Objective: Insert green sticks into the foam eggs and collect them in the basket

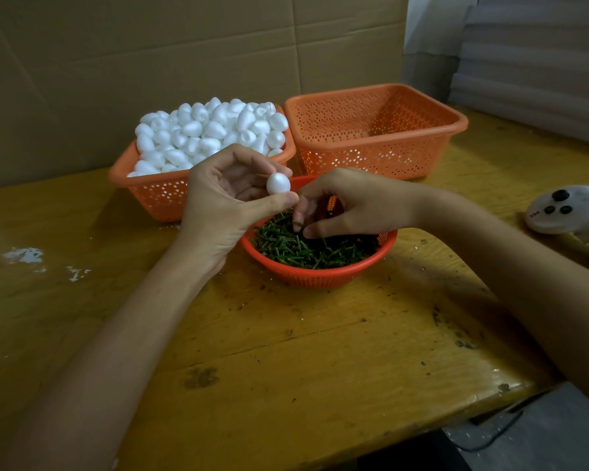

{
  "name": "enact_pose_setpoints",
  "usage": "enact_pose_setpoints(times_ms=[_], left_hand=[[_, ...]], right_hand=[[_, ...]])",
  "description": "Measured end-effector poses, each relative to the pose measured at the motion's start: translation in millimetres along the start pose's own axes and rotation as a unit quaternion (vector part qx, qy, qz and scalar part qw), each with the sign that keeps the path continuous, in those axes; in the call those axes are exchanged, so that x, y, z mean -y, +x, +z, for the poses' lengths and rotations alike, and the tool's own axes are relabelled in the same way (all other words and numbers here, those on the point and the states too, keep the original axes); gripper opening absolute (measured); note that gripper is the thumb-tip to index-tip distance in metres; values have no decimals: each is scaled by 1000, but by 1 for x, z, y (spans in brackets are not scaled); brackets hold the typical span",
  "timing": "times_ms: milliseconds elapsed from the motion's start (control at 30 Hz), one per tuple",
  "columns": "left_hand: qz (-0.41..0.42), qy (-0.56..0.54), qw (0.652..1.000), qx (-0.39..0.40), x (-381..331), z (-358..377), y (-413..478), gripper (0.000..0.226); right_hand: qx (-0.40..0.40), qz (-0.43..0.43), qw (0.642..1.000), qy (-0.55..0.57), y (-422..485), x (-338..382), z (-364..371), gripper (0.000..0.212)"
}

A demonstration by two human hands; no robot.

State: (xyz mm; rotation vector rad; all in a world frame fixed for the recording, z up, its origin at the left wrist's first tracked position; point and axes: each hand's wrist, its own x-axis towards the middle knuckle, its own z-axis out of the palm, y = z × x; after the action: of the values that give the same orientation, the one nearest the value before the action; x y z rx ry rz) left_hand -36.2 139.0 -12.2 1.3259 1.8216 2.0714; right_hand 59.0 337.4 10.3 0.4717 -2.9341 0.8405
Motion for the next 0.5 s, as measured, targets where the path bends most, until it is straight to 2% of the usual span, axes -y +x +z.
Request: enact_pose_setpoints(times_ms=[500], left_hand=[[11, 6, 1000, 16, 0, -1, 0, 38]], right_hand=[[0, -1, 1000, -4, 0, 0, 0, 17]])
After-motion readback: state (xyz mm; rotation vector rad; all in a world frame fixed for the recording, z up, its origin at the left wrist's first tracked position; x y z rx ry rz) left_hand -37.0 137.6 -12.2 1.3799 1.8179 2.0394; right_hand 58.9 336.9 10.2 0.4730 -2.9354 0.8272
